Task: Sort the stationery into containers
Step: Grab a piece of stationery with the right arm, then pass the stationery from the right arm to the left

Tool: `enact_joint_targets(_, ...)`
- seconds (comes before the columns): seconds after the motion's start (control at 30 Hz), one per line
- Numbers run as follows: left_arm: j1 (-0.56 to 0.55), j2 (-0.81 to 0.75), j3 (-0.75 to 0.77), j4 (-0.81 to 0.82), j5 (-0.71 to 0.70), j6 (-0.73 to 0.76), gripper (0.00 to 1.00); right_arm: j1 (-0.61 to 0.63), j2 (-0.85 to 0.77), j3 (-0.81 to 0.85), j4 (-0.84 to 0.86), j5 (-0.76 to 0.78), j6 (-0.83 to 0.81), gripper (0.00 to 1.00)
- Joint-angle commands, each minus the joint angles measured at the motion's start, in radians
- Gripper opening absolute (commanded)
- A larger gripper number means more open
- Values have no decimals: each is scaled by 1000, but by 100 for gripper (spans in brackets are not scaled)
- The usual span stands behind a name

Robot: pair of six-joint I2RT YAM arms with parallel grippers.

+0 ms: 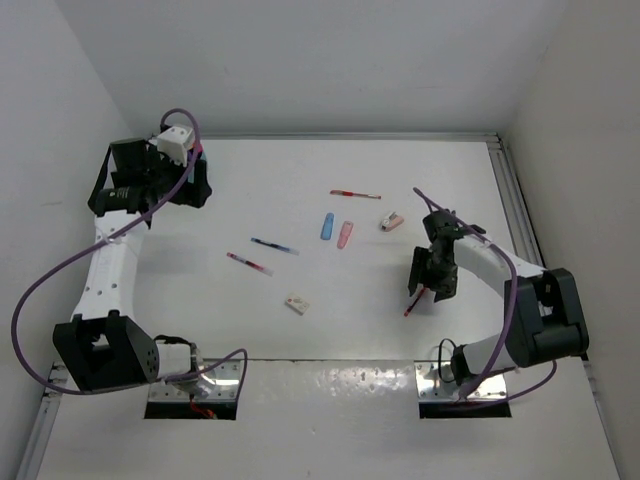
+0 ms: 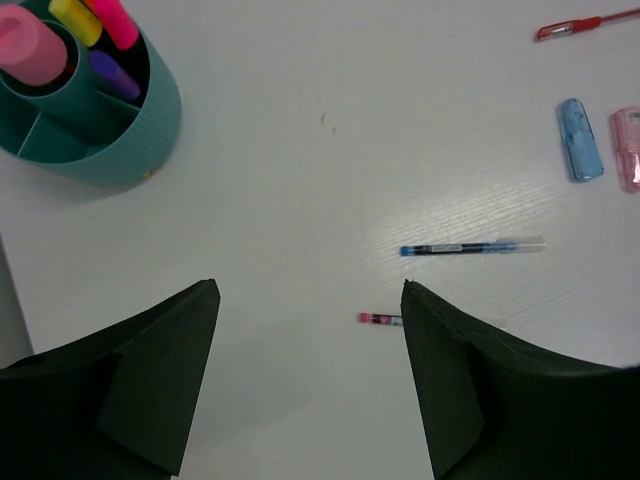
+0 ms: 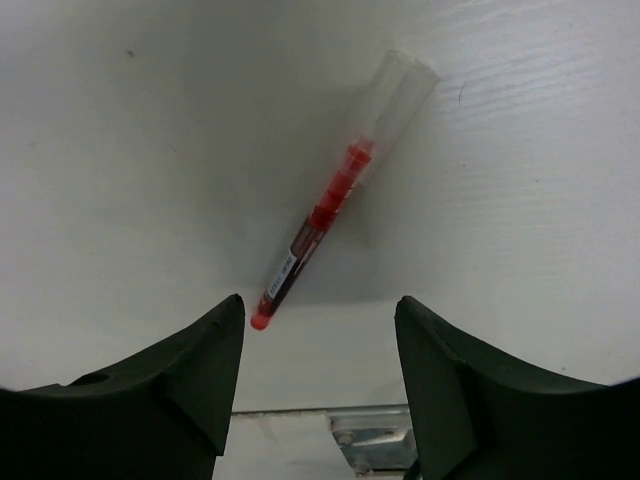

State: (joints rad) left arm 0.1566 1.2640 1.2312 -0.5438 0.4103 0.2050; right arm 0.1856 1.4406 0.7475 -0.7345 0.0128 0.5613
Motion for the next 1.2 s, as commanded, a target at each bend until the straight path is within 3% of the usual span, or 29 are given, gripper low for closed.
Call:
enact_joint_targets(0.0, 3, 24, 85, -28, -38, -16, 80, 18, -16, -17, 101, 49, 106, 61)
enact_joint_targets(0.13, -3, 40, 114, -21, -36, -50, 81, 25, 67, 6, 98, 70, 121, 40)
enact_joint_targets(0.33, -8, 34, 103, 1, -44, -85, 81, 32, 214, 62, 81, 137, 132, 29)
enact_joint_targets(0.43, -6, 37, 103, 11, -18, -87, 82, 29, 251, 69, 84, 150, 121, 29)
enact_joint_targets(0.57, -2, 43, 90, 65, 85, -72, 81, 25, 291, 124, 95, 101, 42, 0)
enact_joint_targets(0.77, 11, 60, 21, 186, 336, -194, 81, 58, 150, 257, 27, -123, -193, 0)
enact_joint_targets(0.9, -25, 64, -118, 398, 606, -447, 81, 124, 9, 346, 52, -258, -349, 0)
enact_joint_targets(1.03, -136, 8, -228, 649, 648, -646, 80, 193, -84, 356, 278, -436, -403, 0)
enact_joint_targets(1.1, -173, 12, -191, 627, 651, -677, 80, 245, -80, 360, 377, -459, -380, 0)
enact_joint_targets(1.17, -218, 38, -103, 378, 665, -537, 78, 281, -39, 417, 394, -500, -357, 0)
